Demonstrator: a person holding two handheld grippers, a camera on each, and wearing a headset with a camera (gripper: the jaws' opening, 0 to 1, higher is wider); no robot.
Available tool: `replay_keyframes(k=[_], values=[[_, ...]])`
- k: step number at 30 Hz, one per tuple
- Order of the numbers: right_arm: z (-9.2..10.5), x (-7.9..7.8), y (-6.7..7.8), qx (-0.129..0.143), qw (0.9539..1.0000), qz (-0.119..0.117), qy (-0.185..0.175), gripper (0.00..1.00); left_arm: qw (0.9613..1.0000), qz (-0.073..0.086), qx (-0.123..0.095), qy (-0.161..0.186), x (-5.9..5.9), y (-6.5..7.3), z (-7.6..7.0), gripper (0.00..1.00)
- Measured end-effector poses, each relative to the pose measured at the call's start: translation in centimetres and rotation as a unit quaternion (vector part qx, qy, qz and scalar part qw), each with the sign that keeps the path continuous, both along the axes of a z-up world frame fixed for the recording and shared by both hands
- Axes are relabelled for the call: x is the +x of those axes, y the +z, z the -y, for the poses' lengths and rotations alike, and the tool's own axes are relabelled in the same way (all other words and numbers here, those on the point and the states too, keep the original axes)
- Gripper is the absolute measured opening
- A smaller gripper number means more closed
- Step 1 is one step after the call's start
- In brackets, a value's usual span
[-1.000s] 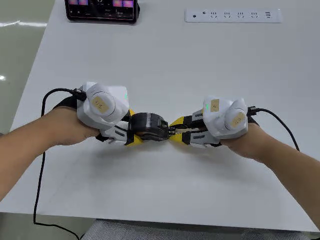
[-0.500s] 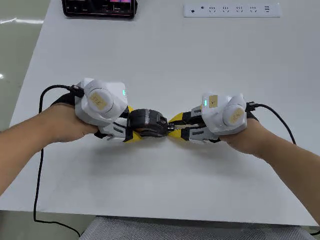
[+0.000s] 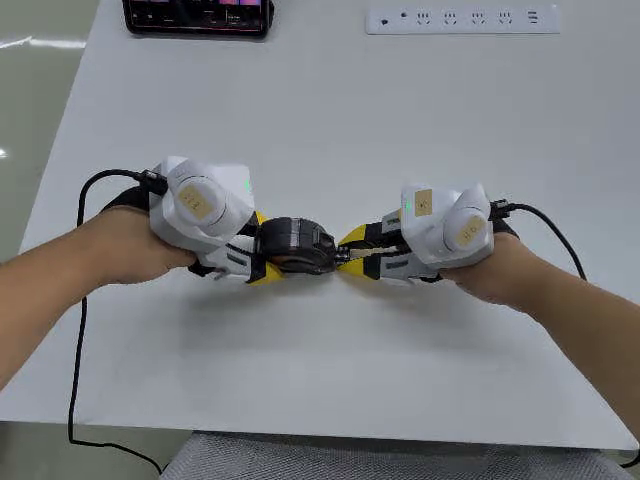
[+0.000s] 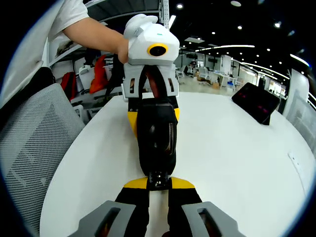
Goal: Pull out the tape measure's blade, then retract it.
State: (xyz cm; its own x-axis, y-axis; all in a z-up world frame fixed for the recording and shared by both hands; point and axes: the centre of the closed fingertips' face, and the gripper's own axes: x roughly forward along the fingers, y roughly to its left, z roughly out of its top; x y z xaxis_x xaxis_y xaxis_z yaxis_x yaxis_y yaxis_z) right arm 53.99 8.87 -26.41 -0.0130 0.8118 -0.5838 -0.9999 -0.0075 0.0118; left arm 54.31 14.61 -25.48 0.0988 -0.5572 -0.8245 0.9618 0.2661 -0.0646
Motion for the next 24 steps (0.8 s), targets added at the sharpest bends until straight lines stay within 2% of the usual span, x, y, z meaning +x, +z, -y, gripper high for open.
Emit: replay_keyframes(k=[13, 24], values=[[0.6, 0.1, 0.0, -0.006, 1.0000, 0.005, 0.002, 0.10, 1.0000, -0.003, -0.003, -0.001, 0.0, 0.0, 0.0, 0.28], [2.5, 0.0, 0.5, -0.015, 0.9999, 0.005, -0.003, 0.10, 1.0000, 0.000, -0.004, 0.000, -0.1, 0.0, 0.0, 0.28]])
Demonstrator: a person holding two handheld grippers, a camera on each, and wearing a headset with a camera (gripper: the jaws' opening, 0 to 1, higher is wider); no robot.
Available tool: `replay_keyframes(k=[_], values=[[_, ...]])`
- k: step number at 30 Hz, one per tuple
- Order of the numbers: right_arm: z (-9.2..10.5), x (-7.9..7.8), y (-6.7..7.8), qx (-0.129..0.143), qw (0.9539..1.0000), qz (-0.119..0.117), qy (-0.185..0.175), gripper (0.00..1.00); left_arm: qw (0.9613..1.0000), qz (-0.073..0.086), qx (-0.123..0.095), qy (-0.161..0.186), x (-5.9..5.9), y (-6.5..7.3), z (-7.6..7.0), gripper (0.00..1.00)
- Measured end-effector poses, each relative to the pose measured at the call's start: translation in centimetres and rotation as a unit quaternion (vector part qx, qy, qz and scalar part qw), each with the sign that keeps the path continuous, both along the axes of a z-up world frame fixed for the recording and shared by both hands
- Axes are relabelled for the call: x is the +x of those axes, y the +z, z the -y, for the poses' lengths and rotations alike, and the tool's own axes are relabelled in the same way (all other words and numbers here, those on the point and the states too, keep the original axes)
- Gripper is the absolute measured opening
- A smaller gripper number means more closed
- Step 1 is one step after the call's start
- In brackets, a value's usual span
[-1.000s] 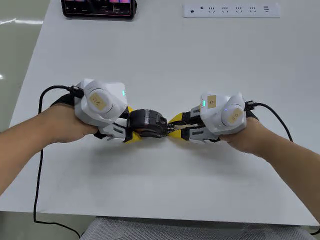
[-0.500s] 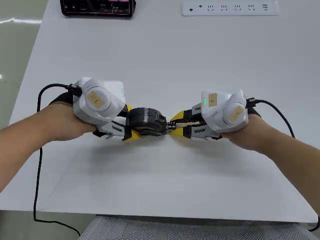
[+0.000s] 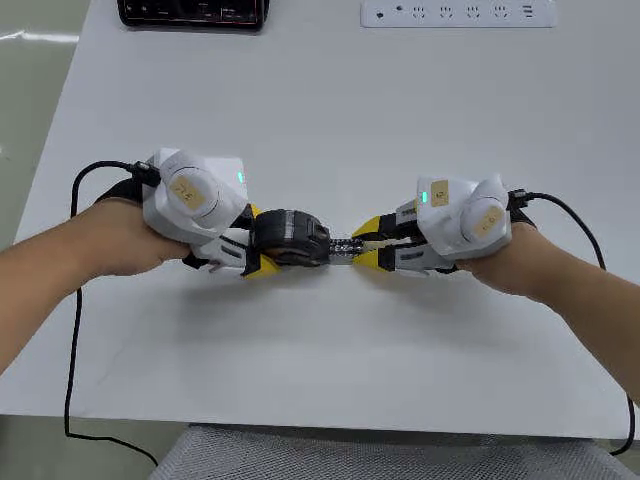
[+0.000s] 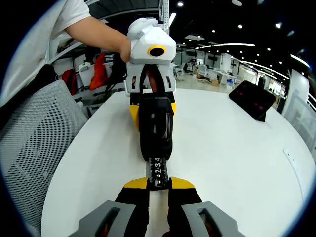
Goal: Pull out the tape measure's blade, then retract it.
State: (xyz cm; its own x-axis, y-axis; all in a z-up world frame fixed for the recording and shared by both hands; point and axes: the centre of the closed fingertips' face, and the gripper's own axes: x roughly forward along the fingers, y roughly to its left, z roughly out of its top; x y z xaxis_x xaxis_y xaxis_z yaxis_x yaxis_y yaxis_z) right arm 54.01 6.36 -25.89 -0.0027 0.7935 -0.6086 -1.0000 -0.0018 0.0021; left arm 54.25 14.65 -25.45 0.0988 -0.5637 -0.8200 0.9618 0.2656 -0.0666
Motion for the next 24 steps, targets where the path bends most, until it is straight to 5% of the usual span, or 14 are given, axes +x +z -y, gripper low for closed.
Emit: replay_keyframes(k=[24], values=[[3.5, 0.0, -0.1, -0.021, 0.9997, -0.002, -0.015, 0.10, 1.0000, 0.000, 0.002, 0.000, 0.0, 0.0, 0.1, 0.28]])
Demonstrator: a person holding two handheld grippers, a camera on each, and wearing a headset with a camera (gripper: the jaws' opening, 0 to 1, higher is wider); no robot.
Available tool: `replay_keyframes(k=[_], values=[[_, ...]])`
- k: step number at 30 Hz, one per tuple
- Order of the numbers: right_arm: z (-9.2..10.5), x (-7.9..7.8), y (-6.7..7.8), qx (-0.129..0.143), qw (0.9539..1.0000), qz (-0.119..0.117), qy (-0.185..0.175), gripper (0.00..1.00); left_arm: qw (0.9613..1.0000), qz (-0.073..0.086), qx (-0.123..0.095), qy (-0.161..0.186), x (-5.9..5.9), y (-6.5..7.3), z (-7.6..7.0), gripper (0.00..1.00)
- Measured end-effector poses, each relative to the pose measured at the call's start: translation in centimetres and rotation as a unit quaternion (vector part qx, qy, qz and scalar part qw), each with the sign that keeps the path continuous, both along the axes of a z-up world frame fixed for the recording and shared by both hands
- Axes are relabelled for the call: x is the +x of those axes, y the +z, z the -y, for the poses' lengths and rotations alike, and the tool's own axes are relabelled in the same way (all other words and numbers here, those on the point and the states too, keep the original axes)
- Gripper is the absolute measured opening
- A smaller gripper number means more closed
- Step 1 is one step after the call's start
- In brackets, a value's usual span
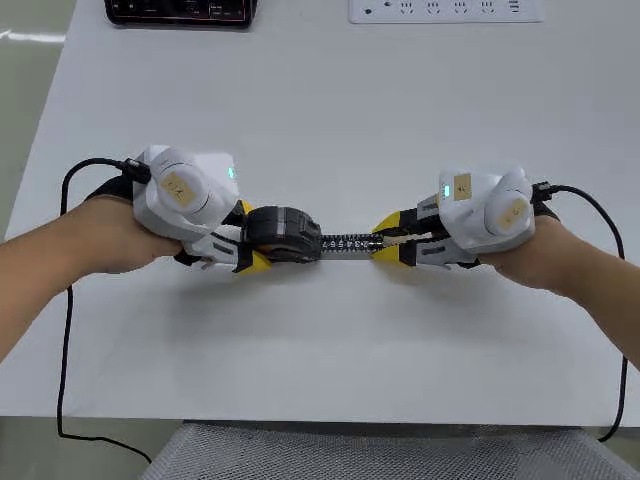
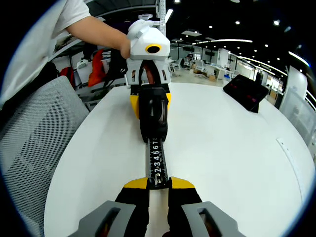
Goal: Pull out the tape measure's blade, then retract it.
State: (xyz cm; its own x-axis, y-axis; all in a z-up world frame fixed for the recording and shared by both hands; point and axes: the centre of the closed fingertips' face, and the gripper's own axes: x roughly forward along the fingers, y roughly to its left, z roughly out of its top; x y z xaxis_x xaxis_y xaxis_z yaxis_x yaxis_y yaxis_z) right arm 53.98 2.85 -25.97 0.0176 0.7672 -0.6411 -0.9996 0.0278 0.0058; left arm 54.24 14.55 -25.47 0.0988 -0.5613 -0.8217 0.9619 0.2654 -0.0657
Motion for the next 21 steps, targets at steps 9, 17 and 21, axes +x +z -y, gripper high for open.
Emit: replay_keyframes(k=[9, 17, 21], values=[[1.2, -0.1, 0.0, -0.007, 1.0000, 0.001, -0.005, 0.10, 1.0000, 0.001, 0.002, -0.001, -0.1, 0.0, 0.0, 0.28], [2.2, 0.0, 0.0, -0.014, 0.9999, 0.001, -0.009, 0.10, 1.0000, 0.001, 0.002, -0.002, 0.0, 0.0, 0.0, 0.28], [2.7, 0.2, -0.1, -0.017, 0.9998, 0.002, -0.011, 0.10, 1.0000, 0.001, 0.002, -0.002, 0.0, 0.0, 0.0, 0.28]])
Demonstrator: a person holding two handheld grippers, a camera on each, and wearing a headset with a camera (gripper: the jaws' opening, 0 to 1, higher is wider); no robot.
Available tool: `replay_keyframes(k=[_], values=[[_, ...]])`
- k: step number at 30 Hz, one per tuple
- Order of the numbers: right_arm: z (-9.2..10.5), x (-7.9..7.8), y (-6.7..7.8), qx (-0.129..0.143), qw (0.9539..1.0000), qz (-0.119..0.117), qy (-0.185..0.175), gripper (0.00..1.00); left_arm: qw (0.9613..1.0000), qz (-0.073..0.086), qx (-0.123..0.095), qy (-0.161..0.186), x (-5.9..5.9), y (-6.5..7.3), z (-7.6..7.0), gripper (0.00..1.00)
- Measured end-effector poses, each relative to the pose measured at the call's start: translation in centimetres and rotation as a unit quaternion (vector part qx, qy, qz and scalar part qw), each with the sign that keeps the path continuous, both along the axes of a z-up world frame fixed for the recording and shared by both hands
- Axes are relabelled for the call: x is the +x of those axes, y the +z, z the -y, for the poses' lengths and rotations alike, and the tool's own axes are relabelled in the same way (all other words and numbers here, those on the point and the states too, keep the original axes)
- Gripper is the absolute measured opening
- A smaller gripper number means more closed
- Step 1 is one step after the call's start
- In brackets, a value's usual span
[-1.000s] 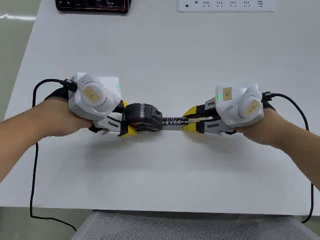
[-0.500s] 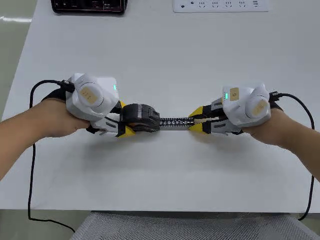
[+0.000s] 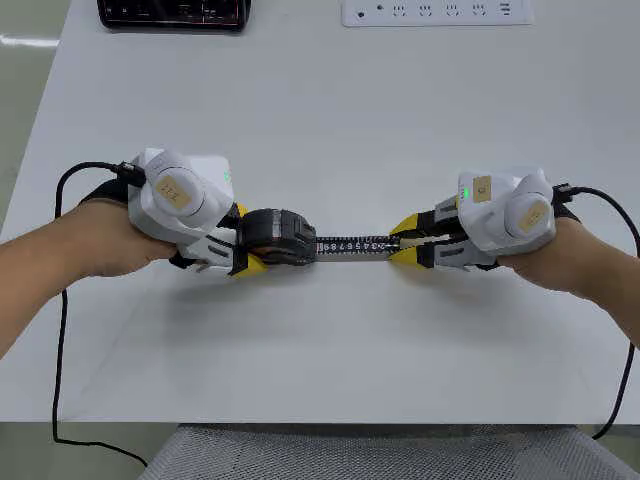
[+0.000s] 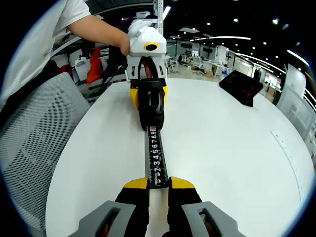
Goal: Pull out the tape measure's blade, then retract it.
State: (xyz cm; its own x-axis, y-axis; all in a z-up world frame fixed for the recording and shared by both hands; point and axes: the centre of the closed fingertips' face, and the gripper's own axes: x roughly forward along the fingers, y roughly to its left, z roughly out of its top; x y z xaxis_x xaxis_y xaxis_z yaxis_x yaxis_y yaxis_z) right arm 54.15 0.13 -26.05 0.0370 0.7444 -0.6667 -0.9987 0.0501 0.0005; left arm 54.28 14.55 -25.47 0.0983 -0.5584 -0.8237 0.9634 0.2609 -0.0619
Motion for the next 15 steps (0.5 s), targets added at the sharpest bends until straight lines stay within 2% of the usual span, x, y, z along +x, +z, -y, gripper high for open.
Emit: replay_keyframes(k=[15], values=[[1.7, 0.0, -0.1, -0.005, 0.9999, -0.002, -0.012, 0.10, 1.0000, 0.000, 0.001, 0.000, -0.1, 0.0, 0.0, 0.28]])
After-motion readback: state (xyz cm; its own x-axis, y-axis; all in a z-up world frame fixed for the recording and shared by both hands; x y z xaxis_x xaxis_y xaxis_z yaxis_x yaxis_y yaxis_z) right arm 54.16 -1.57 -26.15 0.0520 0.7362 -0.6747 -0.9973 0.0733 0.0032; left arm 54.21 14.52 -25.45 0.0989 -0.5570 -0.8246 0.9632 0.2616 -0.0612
